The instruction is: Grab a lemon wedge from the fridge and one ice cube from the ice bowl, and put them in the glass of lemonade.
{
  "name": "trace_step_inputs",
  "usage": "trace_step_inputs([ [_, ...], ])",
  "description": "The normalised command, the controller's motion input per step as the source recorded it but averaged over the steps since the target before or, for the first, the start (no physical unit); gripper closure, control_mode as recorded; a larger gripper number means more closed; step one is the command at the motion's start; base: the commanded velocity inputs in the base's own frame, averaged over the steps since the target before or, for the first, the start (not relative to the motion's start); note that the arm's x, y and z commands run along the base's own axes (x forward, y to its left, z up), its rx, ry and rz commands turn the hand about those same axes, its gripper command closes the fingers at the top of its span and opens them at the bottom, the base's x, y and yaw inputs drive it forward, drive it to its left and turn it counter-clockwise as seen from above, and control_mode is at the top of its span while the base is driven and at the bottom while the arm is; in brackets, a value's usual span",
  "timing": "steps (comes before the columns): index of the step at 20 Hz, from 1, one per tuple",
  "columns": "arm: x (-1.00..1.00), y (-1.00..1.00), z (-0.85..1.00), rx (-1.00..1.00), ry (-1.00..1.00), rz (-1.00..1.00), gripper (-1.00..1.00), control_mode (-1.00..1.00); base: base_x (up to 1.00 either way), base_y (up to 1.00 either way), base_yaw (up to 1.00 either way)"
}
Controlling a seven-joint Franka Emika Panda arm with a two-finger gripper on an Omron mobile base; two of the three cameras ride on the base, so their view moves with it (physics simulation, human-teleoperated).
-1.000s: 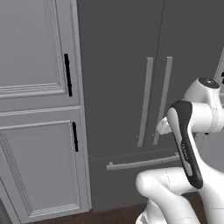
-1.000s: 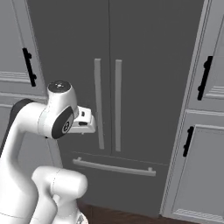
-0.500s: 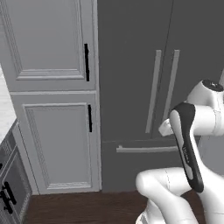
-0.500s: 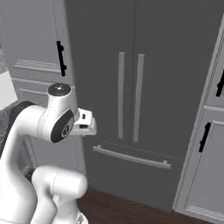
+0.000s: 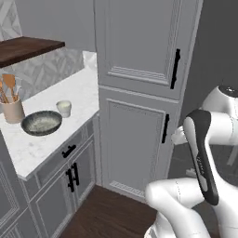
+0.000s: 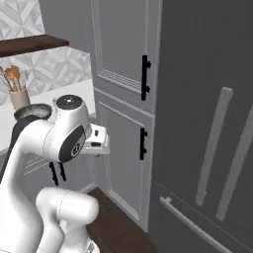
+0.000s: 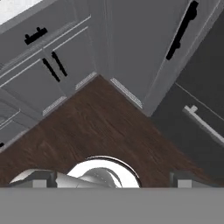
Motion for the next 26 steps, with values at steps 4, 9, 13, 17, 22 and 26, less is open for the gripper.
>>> trace_step_inputs([
  [4, 0.00, 0.00, 0.00, 0.00, 0.00, 0.00, -1.00, 1.00, 0.99, 0.34, 0.65],
  [9, 0.00, 0.00, 0.00, 0.00, 0.00, 0.00, -1.00, 1.00, 1.00, 0.24, 0.54],
  [13, 0.00, 0.00, 0.00, 0.00, 0.00, 0.00, -1.00, 1.00, 1.00, 0.18, 0.49],
  [17, 0.00, 0.00, 0.00, 0.00, 0.00, 0.00, -1.00, 1.00, 1.00, 0.14, 0.45],
  [22, 0.00, 0.00, 0.00, 0.00, 0.00, 0.00, -1.00, 1.00, 0.88, 0.01, 0.38],
  [26, 0.52, 0.00, -0.32, 0.00, -0.01, 0.22, -1.00, -1.00, 0.17, 0.00, 0.08],
])
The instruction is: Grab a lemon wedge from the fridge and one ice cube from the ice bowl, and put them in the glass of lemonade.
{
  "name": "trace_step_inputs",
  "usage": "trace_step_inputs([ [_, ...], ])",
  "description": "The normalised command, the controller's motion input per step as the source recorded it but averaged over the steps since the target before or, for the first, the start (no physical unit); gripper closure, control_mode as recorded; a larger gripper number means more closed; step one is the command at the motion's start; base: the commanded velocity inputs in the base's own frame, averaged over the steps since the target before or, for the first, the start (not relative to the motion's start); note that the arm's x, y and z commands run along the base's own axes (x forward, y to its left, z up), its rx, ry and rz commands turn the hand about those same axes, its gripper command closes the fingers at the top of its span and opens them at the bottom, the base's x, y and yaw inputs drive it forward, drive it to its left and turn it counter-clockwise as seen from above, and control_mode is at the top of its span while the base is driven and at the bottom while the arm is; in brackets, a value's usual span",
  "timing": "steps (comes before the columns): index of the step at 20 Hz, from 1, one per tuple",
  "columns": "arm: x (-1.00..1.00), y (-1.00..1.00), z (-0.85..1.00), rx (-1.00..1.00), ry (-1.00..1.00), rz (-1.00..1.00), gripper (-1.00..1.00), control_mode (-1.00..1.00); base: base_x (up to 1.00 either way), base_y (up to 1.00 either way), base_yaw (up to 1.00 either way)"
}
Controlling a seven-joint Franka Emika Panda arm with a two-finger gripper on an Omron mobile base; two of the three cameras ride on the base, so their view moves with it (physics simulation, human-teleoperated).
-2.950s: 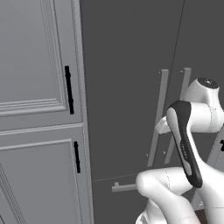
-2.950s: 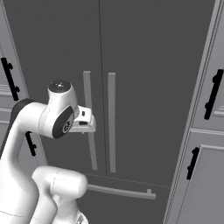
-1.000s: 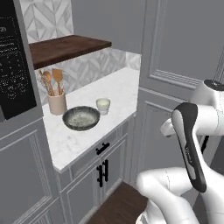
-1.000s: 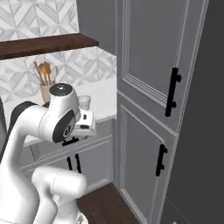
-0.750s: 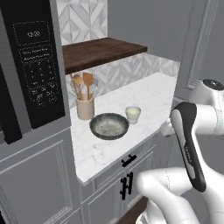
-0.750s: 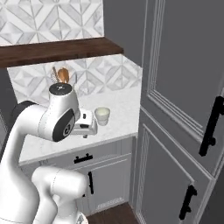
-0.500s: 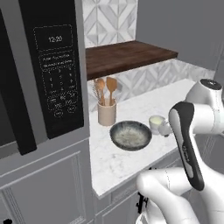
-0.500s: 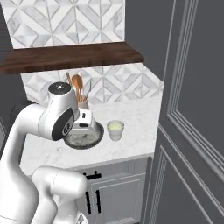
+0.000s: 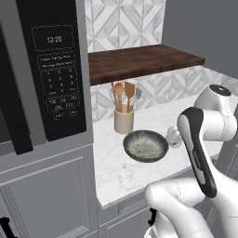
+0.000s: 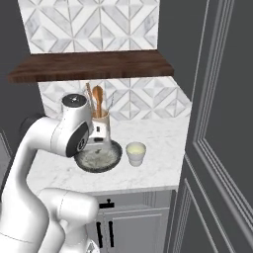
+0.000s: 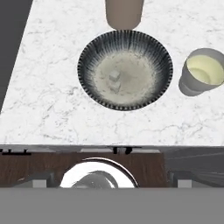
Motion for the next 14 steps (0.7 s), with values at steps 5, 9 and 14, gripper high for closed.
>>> trace_step_inputs([
  [5, 0.43, 0.05, -0.48, -0.01, -0.03, 0.18, -1.00, -1.00, 0.00, 0.00, 0.00],
  [9, 0.28, 0.39, -0.33, -0.04, 0.03, 0.02, -1.00, -1.00, 0.00, 0.00, 0.00],
  [14, 0.07, 0.51, -0.18, -0.03, 0.14, -0.13, -1.00, -1.00, 0.00, 0.00, 0.00],
])
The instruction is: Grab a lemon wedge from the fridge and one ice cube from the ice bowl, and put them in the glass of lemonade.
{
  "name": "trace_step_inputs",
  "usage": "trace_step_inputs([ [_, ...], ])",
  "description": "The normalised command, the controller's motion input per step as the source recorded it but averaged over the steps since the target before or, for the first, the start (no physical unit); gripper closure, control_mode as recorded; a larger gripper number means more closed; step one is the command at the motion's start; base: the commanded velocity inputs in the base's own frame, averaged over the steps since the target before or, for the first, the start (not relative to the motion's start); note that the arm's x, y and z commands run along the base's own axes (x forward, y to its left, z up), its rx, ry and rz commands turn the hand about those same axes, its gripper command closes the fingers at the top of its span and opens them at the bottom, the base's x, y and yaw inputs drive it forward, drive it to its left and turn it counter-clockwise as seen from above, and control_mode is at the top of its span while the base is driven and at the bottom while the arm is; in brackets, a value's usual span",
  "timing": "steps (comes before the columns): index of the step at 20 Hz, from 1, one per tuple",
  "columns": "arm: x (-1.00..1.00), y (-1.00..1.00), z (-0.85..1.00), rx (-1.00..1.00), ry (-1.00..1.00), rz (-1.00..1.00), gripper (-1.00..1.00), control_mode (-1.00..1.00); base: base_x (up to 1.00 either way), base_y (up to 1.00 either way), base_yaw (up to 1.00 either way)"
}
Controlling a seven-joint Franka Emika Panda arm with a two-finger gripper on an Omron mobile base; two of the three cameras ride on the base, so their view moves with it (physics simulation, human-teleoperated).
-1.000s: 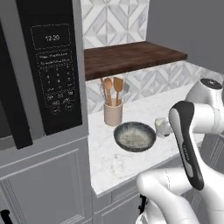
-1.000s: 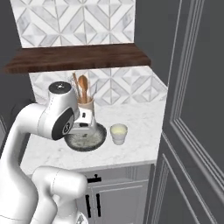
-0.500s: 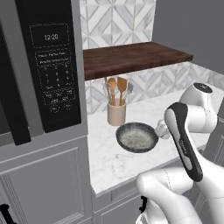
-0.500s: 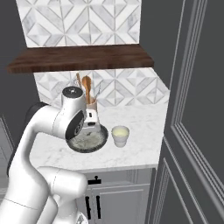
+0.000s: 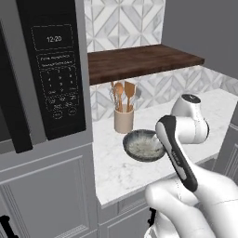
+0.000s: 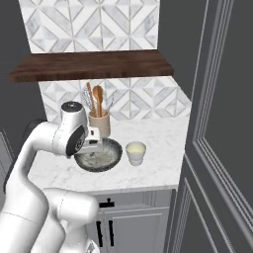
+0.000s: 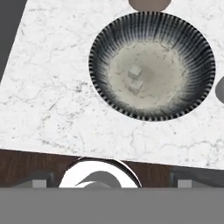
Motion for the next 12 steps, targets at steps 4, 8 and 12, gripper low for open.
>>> trace_step_inputs([
  [4, 0.14, 0.05, -0.14, 0.07, 0.16, -0.28, -1.00, -1.00, 0.00, 0.00, 0.00],
  [8, 0.08, 0.00, -0.12, 0.10, 0.18, -0.29, -1.00, -1.00, 0.00, 0.00, 0.00],
  [12, 0.35, 0.03, -0.24, -0.02, 0.08, -0.07, -1.00, -1.00, 0.00, 0.00, 0.00],
])
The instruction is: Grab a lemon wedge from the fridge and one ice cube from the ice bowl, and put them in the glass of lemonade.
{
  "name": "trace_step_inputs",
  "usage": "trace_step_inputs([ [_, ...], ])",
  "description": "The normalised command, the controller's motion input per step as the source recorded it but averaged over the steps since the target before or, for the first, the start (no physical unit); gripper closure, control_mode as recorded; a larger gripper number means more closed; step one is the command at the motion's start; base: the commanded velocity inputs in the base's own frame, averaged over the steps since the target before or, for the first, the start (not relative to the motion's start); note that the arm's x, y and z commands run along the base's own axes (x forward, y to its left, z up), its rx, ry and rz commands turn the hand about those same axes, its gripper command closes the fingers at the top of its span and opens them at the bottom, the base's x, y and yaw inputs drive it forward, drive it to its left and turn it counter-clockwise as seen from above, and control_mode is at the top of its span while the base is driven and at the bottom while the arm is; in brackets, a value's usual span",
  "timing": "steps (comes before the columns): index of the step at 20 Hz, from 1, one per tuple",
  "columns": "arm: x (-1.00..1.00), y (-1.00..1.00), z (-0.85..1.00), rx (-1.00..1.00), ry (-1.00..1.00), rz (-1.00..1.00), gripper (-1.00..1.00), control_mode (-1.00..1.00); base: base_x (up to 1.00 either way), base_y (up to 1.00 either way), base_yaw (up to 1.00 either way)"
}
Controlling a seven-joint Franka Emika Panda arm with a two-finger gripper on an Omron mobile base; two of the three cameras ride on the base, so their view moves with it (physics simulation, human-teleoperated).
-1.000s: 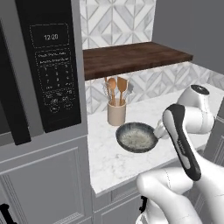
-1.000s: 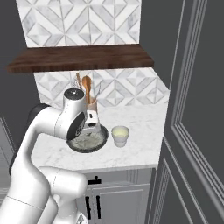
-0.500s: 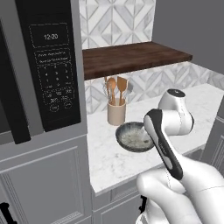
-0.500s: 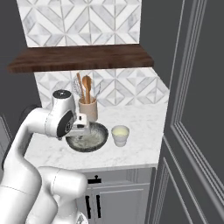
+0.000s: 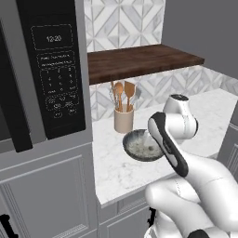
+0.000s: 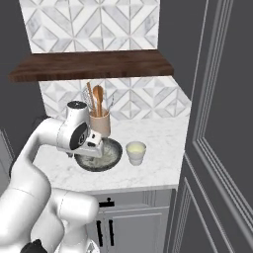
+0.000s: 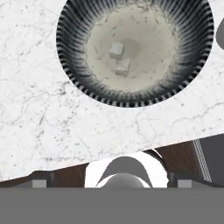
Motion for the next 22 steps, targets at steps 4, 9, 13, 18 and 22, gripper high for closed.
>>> trace_step_inputs([
  [4, 0.43, 0.00, -0.23, -0.03, 0.01, 0.00, -1.00, -1.00, 0.00, 0.00, 0.00],
  [9, 0.33, 0.00, -0.31, -0.02, 0.01, 0.00, -1.00, -1.00, 0.00, 0.00, 0.00],
  [13, 0.29, 0.00, -0.36, -0.03, 0.01, 0.00, -1.00, -1.00, 0.00, 0.00, 0.00],
  [18, 0.30, 0.00, -0.23, -0.01, 0.01, 0.00, -1.00, -1.00, 0.00, 0.00, 0.00],
  [22, 0.36, 0.00, -0.20, 0.00, 0.01, 0.00, -1.00, -1.00, 0.00, 0.00, 0.00],
])
